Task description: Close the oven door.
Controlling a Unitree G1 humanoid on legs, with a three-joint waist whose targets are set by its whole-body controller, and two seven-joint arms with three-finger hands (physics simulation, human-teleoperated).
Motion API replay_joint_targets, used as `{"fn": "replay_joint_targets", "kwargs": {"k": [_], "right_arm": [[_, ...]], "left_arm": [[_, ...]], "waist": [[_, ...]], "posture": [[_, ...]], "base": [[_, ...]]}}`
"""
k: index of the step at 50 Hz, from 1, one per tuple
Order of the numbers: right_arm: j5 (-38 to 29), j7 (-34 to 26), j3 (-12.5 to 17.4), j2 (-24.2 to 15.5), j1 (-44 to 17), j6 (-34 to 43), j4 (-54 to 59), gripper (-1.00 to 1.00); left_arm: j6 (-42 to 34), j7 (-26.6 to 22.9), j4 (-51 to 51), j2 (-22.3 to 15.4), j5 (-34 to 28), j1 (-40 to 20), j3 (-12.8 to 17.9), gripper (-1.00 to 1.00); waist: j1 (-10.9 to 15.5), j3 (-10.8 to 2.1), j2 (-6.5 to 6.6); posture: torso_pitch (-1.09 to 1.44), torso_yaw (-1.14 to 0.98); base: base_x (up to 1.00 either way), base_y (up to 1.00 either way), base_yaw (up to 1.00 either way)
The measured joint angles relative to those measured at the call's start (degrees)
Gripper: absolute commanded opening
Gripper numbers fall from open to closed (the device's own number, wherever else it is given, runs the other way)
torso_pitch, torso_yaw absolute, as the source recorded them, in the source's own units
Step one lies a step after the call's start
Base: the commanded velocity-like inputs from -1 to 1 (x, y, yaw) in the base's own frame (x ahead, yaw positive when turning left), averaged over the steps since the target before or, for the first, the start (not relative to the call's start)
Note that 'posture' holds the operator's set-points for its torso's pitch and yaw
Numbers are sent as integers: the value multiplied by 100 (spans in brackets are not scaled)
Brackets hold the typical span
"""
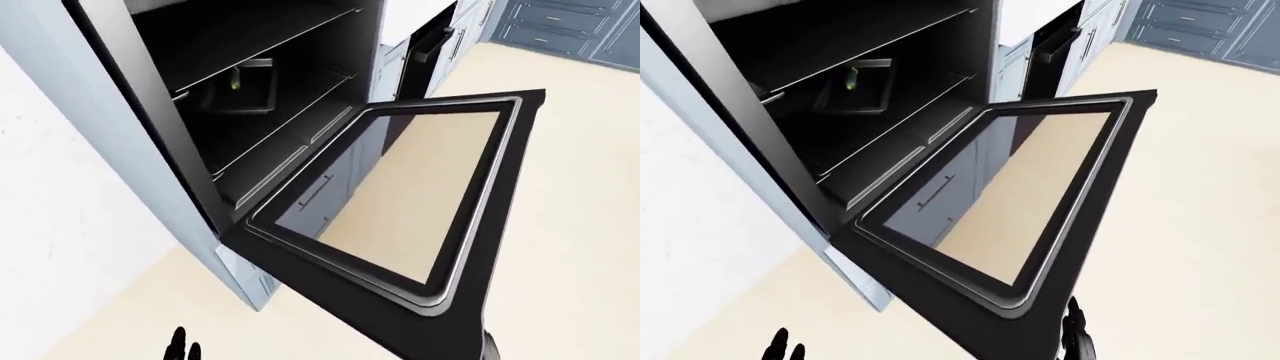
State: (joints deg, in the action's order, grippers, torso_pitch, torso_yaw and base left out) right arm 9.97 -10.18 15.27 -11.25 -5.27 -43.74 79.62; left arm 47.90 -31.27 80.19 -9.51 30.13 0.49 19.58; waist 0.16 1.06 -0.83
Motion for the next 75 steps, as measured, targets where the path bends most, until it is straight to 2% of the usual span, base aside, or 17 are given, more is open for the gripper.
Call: {"fn": "replay_joint_targets", "kwargs": {"k": [6, 13, 21, 27, 30, 37, 45, 57, 69, 75], "right_arm": [[306, -285, 44, 13, -122, -181, -32, 100], [804, -740, 143, 12, -232, 173, -66, 100], [1377, -1432, 73, 86, -470, 125, -239, 100], [2216, -2242, 156, 112, -575, -78, -872, 100], [2676, -2449, 100, 133, -394, 275, -1638, 100], [3046, -2198, -91, 273, 231, 1535, -3363, 100], [2850, -1601, -57, 410, 733, 3039, -5521, 100], [2058, -1108, -294, 618, 917, 4590, -7495, 100], [1496, -733, -626, 756, 853, 5800, -8839, 100], [1358, -417, -792, 769, 665, 6700, -9768, 100]], "left_arm": [[181, -186, -11, 12, -16, -42, -66, 100], [234, -249, -19, -13, 28, -58, -24, 100], [189, -335, -1, -9, 144, -76, 10, 100], [183, -351, -12, -3, 193, -82, 17, 100], [173, -339, -9, 0, 206, -77, 6, 100], [132, -430, -11, 15, 277, -85, 18, 100], [131, -447, -14, 18, 322, -83, -5, 100], [113, -471, -8, 22, 338, -88, -8, 100], [102, -461, -8, 34, 331, -90, -16, 100], [96, -467, -8, 33, 329, -86, -11, 100]], "waist": [[-30, -7, -22], [-38, -4, -31], [-49, 31, 13], [-46, 0, 36], [-45, -14, 31], [-33, -1, 31], [-27, 16, 61], [-25, -35, 49], [-26, -66, 53], [-23, -74, 64]], "posture": [[0, 0], [0, 0], [0, 0], [0, 0], [0, 0], [0, 0], [0, 0], [0, 0], [0, 0], [0, 0]], "base": [[0, 0, 0], [0, 0, 0], [0, 0, 0], [0, 0, 0], [0, 0, 0], [0, 0, 0], [0, 0, 0], [0, 0, 0], [0, 0, 0], [0, 0, 0]]}}
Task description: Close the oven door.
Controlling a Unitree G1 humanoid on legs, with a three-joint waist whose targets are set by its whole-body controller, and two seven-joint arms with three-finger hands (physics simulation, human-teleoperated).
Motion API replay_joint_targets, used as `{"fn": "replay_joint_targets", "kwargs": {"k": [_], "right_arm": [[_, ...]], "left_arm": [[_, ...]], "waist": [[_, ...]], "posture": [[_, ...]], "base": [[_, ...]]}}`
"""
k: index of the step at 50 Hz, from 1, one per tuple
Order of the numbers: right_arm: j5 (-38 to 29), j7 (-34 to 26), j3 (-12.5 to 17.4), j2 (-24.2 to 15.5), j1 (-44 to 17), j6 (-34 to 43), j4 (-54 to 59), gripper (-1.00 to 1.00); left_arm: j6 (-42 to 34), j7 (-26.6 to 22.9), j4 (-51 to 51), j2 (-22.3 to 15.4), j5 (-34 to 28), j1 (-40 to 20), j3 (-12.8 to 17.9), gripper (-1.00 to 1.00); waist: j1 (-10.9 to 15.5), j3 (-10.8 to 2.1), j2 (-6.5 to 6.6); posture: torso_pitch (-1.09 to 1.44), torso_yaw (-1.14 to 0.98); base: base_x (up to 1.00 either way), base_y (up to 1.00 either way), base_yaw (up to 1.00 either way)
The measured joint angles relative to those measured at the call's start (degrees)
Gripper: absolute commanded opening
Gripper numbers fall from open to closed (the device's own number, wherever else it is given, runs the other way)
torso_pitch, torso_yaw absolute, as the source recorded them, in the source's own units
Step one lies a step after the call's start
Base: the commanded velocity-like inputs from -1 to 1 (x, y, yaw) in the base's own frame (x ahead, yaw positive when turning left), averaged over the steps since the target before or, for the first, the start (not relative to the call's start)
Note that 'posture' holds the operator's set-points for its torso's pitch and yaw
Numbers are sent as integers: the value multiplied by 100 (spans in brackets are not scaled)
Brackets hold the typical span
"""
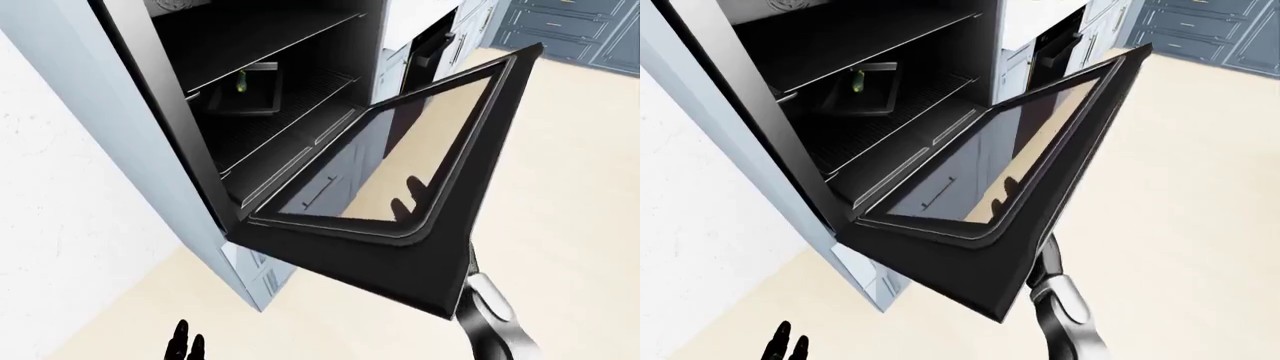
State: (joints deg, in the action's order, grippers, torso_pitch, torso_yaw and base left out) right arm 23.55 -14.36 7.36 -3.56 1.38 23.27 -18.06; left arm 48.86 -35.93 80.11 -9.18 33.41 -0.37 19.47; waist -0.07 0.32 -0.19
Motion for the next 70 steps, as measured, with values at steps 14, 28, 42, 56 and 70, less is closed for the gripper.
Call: {"fn": "replay_joint_targets", "kwargs": {"k": [14, 28, 42, 56, 70], "right_arm": [[5, 838, -390, 58, -1412, 1796, -889, 100], [-252, 1182, -906, 286, -3312, 2728, -585, 100], [-1549, 763, -1299, 921, -5498, 2967, 1774, 100], [-2387, 346, -1102, 1289, -7335, 1414, 5324, 100], [-2834, 520, -1033, 1746, -8439, 124, 7715, 100]], "left_arm": [[-21, -25, 4, 13, 8, 8, 9, 100], [-41, -39, 5, 22, 18, 1, 7, 100], [-57, -55, 14, 17, 47, 4, 20, 100], [-66, -90, 19, 23, 61, 18, 41, 100], [-78, -112, 18, 31, 87, 13, 53, 100]], "waist": [[-16, 8, 30], [5, 32, 42], [-5, 112, 122], [-45, 125, 216], [-62, 124, 280]], "posture": [[0, 0], [0, 0], [0, 0], [0, 0], [0, 0]], "base": [[0, 0, 0], [0, 0, 0], [0, 0, 0], [0, 0, 0], [0, 0, 0]]}}
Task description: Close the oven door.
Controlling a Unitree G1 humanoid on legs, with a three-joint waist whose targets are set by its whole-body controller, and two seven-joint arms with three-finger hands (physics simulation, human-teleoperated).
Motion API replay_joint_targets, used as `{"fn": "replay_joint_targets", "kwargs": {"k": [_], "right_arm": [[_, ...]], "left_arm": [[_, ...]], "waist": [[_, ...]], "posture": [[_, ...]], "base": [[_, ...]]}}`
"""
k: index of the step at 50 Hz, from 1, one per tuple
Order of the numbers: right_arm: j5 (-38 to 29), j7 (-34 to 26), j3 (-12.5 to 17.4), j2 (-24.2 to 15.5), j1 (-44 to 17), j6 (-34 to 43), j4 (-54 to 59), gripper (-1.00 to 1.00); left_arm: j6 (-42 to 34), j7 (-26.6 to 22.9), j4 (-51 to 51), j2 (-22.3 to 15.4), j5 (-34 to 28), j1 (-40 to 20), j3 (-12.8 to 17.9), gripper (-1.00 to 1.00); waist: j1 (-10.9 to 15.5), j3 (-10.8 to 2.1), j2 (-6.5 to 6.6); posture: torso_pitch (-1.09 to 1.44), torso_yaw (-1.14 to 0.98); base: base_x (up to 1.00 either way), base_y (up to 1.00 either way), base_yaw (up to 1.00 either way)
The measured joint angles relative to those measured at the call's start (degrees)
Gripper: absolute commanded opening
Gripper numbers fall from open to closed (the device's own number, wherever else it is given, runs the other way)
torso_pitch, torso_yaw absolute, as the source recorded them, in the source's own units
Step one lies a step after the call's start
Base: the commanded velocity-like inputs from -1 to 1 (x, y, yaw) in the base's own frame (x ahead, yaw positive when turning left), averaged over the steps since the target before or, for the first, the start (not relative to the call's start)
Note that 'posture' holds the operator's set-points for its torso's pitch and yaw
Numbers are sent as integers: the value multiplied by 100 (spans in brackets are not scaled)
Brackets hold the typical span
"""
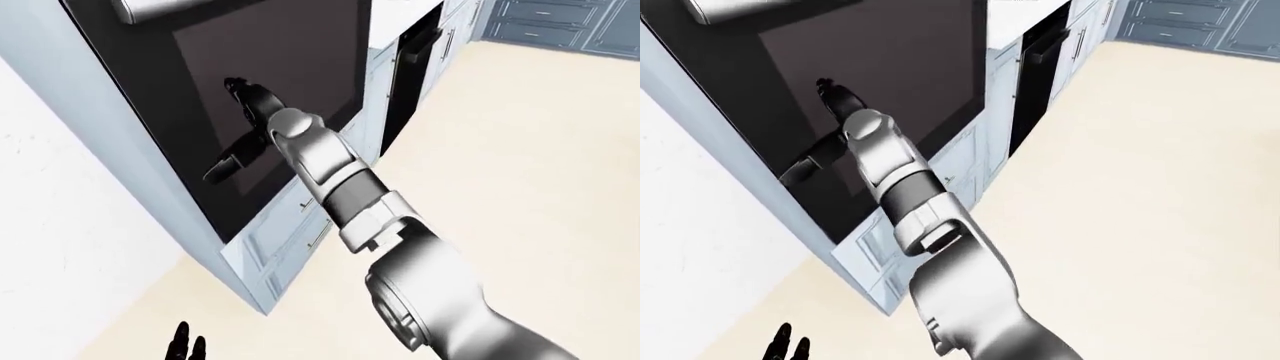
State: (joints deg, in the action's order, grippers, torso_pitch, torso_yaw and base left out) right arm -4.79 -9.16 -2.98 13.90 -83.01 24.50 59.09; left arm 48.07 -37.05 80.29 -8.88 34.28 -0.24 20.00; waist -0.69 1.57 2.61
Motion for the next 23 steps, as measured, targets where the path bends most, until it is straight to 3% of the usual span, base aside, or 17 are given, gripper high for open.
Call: {"fn": "replay_joint_targets", "kwargs": {"k": [15, 23], "right_arm": [[-700, 61, -120, 621, -73, -270, 549, 100], [-803, 68, -79, 743, -129, -236, 491, 100]], "left_arm": [[-8, -41, 5, 0, 37, 8, 20, 100], [-3, -63, 8, -2, 49, 24, 29, 100]], "waist": [[-2, 20, 47], [-6, 21, 61]], "posture": [[0, 0], [0, 0]], "base": [[0, 0, 0], [0, 0, 0]]}}
